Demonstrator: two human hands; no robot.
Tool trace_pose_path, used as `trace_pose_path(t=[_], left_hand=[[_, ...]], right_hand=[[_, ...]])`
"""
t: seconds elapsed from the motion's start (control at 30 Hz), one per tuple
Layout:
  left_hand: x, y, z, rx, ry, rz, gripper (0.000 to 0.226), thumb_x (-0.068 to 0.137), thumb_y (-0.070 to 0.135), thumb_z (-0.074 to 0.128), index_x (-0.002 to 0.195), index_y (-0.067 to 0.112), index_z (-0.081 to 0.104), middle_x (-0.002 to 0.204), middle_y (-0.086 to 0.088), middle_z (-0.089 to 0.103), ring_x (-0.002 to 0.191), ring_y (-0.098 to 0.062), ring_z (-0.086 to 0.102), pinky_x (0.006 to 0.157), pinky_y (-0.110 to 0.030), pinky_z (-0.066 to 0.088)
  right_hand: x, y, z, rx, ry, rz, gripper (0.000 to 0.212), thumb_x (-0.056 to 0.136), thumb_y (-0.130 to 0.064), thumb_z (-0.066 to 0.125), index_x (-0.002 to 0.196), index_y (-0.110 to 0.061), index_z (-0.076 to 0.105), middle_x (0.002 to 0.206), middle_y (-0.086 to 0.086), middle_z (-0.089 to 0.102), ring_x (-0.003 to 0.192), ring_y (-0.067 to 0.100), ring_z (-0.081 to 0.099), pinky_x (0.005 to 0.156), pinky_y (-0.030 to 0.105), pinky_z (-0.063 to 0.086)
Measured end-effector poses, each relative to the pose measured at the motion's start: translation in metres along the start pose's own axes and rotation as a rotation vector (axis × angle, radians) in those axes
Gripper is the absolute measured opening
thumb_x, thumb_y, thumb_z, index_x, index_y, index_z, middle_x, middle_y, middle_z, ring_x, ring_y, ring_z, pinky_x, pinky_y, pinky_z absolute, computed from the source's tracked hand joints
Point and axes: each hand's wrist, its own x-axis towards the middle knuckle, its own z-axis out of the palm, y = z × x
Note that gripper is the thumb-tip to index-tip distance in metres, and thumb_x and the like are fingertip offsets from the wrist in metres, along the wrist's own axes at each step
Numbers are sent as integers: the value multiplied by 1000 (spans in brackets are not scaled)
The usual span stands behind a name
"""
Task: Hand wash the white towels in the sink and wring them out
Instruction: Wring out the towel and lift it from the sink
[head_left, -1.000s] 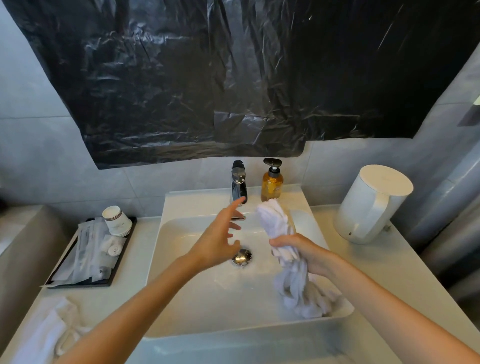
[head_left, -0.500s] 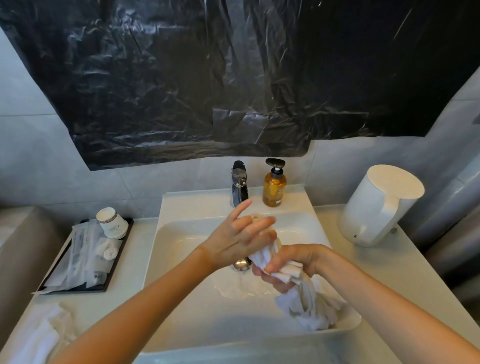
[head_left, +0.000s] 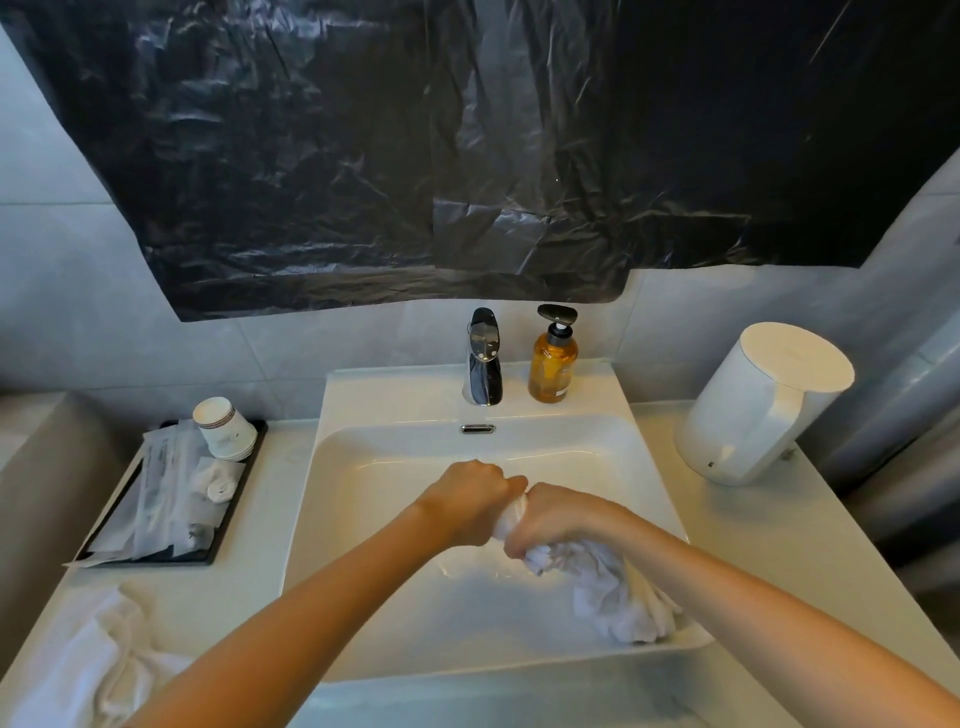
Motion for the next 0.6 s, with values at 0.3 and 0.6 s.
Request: trace_pose_path(t=[0.3, 0.6], left_hand=[[12, 10, 21, 92, -251, -10, 45, 87, 16, 67, 129, 14, 52, 117, -9, 63, 102, -28, 62, 83, -35, 52], [6, 9, 24, -121, -259, -63, 47, 88, 12, 67, 132, 12, 51, 124, -11, 60, 111, -28, 58, 83, -30, 44]], right_hand=[[-17, 1, 34, -380, 31, -281, 15, 72, -34, 61, 72, -22, 53, 52, -6, 58, 60, 10, 60, 60, 22, 46], [-17, 17, 44, -414, 227, -447, 38, 79, -34, 63, 112, -17, 57, 97, 1, 66, 89, 24, 64, 69, 27, 42]])
